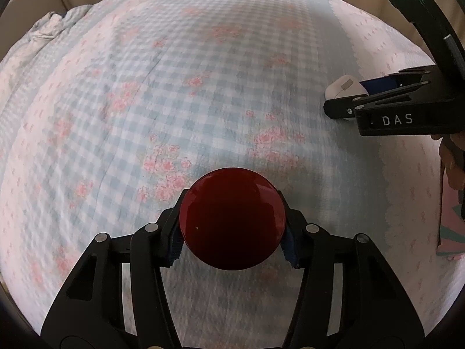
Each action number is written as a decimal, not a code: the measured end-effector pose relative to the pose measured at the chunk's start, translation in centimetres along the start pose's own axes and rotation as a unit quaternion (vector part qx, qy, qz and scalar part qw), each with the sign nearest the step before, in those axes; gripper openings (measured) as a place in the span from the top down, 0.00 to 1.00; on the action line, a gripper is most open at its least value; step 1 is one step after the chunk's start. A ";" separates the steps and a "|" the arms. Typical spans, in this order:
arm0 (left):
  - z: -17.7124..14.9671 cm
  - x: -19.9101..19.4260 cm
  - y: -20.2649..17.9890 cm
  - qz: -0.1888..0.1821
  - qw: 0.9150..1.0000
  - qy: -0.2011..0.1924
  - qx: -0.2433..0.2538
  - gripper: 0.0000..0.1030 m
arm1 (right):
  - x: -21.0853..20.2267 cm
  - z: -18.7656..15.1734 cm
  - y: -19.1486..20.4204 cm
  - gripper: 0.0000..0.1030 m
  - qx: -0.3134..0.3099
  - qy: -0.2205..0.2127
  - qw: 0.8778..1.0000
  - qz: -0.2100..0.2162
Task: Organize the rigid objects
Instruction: 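Carry the red-capped bottle and white earbud case over the cardboard box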
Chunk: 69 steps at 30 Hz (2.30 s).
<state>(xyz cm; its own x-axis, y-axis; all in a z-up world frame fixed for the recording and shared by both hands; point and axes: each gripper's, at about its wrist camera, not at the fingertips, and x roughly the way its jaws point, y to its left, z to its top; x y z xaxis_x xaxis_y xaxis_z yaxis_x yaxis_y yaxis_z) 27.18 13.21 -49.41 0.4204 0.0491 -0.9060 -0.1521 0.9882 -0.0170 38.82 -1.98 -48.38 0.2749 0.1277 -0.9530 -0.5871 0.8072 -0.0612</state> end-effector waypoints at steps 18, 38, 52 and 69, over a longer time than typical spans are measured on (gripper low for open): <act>2.7 -10.7 3.5 -0.036 0.998 -0.049 -0.023 0.51 | -10.6 -0.9 1.6 0.45 0.071 -0.034 0.997 -0.023; 6.5 -30.5 -2.0 -0.153 0.975 -0.085 0.140 0.51 | -35.8 -10.0 5.3 0.45 0.258 -0.097 0.956 -0.101; 4.5 -33.2 -19.9 -0.222 0.957 -0.066 0.172 0.51 | -41.9 -22.3 -3.7 0.45 0.340 -0.111 0.926 -0.121; 3.4 -22.7 -37.9 -0.221 0.945 0.022 0.241 0.51 | -36.5 -33.0 -17.5 0.45 0.402 -0.068 0.905 -0.116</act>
<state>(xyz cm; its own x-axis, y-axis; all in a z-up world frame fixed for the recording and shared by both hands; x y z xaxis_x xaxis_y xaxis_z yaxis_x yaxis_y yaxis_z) 26.43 -24.87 -26.79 0.3080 -0.3794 -0.8725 0.4599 0.8622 -0.2125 13.95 -39.74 -22.33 0.4436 -0.0740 -0.8932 0.2286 0.9730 0.0328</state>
